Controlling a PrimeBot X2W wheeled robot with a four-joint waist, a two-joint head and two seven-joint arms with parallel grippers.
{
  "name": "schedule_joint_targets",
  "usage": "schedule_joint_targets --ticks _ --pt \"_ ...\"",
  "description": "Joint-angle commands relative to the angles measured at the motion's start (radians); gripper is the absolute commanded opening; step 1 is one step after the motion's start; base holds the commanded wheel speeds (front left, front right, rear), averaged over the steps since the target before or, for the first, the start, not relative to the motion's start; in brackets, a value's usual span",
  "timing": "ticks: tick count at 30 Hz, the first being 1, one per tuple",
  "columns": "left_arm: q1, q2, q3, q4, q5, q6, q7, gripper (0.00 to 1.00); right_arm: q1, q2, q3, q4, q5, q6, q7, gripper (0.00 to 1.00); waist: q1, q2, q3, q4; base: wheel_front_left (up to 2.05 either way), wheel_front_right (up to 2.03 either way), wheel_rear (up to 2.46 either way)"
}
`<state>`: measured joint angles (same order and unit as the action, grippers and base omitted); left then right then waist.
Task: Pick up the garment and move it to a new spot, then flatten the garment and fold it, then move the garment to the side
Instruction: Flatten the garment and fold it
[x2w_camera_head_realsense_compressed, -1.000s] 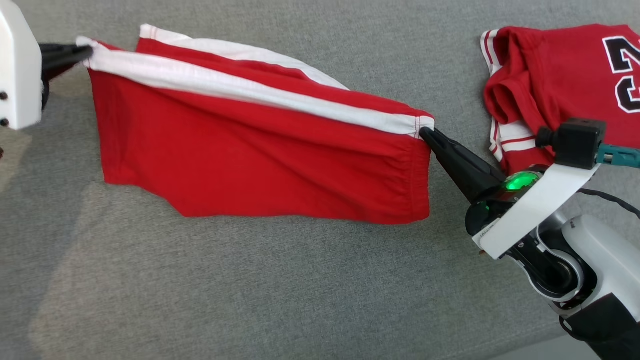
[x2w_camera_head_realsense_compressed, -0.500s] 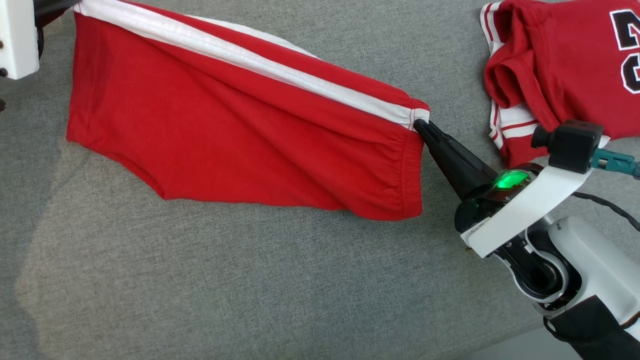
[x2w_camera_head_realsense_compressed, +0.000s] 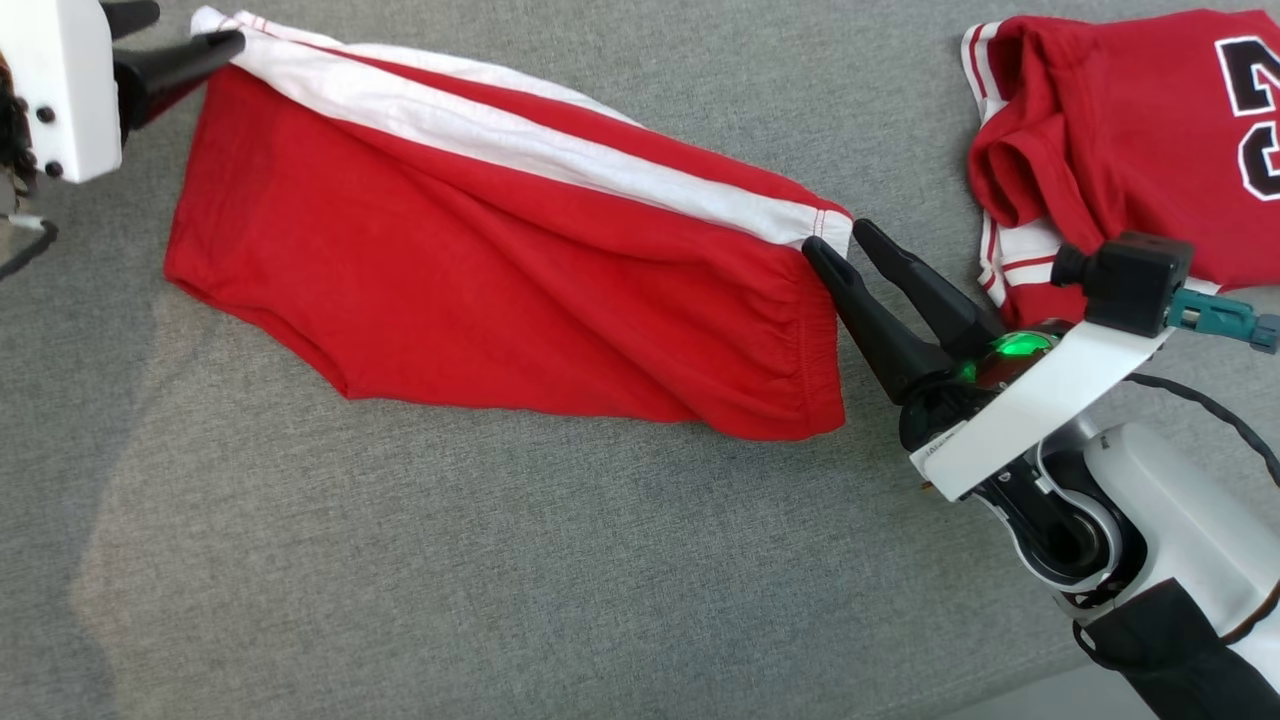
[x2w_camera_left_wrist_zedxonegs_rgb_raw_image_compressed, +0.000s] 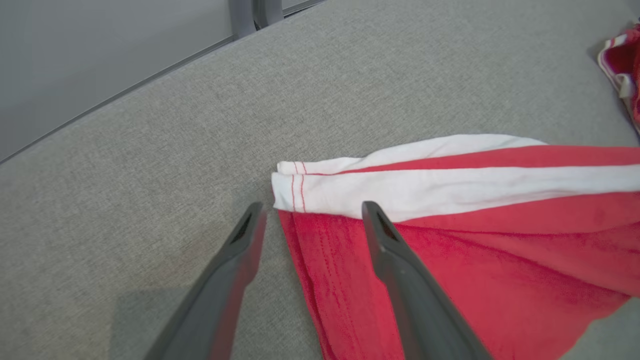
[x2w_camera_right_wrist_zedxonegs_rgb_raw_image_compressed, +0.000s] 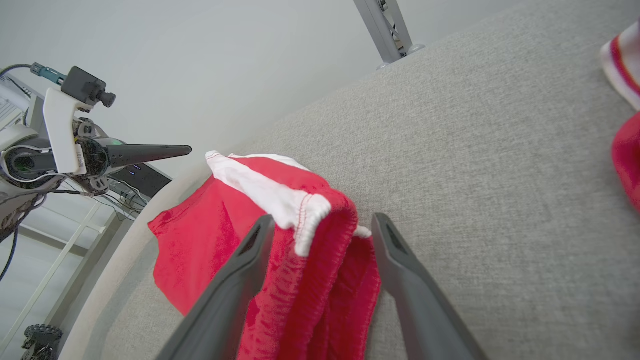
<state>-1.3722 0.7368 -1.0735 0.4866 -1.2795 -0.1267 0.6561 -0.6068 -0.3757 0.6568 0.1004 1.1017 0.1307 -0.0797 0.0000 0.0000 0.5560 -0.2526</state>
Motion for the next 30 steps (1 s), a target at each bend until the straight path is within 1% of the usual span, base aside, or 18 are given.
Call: schedule_joint_targets --ticks 1,8,11,16,20,24,27,28,29,30 --pt "0.020 0.008 -0.006 -0.005 -0.005 -0.004 0.005 1.00 0.002 -0.001 -0.007 0.001 -0.005 0.000 -0.006 1.00 0.0000 0.0000 -0.011 0.001 0.00 0.00 0.00" --pt "0.067 0.061 -0.035 -0.040 -0.059 -0.005 0.071 1.00 0.036 -0.024 -0.047 -0.025 -0.003 0.000 -0.030 1.00 0.0000 0.0000 -0.038 -0.014 0.00 0.00 0.00" --pt "0.082 0.088 -0.045 -0.043 -0.066 -0.004 0.090 1.00 0.052 -0.037 -0.073 -0.046 -0.007 0.000 -0.039 1.00 0.0000 0.0000 -0.035 -0.028 0.00 0.00 0.00" --pt "0.108 0.109 -0.056 -0.038 -0.090 -0.005 0.115 1.00 0.077 -0.051 -0.109 -0.079 -0.020 0.000 -0.039 1.00 0.0000 0.0000 -0.020 -0.052 0.00 0.00 0.00" --pt "0.124 0.112 -0.063 -0.038 -0.107 -0.005 0.134 1.00 0.097 -0.049 -0.134 -0.097 -0.031 0.000 -0.037 1.00 0.0000 0.0000 -0.014 -0.066 0.00 0.00 0.00" --pt "0.136 0.087 -0.061 -0.076 -0.147 -0.005 0.152 1.00 0.116 -0.038 -0.150 -0.104 -0.039 0.000 -0.031 1.00 0.0000 0.0000 -0.014 -0.072 0.00 0.00 0.00" --pt "0.139 0.085 -0.056 -0.106 -0.179 -0.005 0.173 0.42 0.124 -0.029 -0.155 -0.102 -0.047 0.000 -0.022 1.00 0.0000 0.0000 -0.019 -0.071 0.00 0.00 0.00" --pt "0.137 0.087 -0.056 -0.113 -0.177 -0.005 0.174 0.14 0.126 -0.026 -0.158 -0.101 -0.049 0.000 -0.019 1.00 0.0000 0.0000 -0.022 -0.071 0.00 0.00 0.00" --pt "0.136 0.090 -0.057 -0.117 -0.172 -0.005 0.170 0.00 0.128 -0.023 -0.160 -0.100 -0.049 0.000 -0.016 1.00 0.0000 0.0000 -0.025 -0.070 0.00 0.00 0.00" --pt "0.137 0.092 -0.058 -0.117 -0.169 -0.005 0.169 0.00 0.130 -0.020 -0.162 -0.099 -0.052 0.000 -0.015 1.00 0.0000 0.0000 -0.029 -0.069 0.00 0.00 0.00"
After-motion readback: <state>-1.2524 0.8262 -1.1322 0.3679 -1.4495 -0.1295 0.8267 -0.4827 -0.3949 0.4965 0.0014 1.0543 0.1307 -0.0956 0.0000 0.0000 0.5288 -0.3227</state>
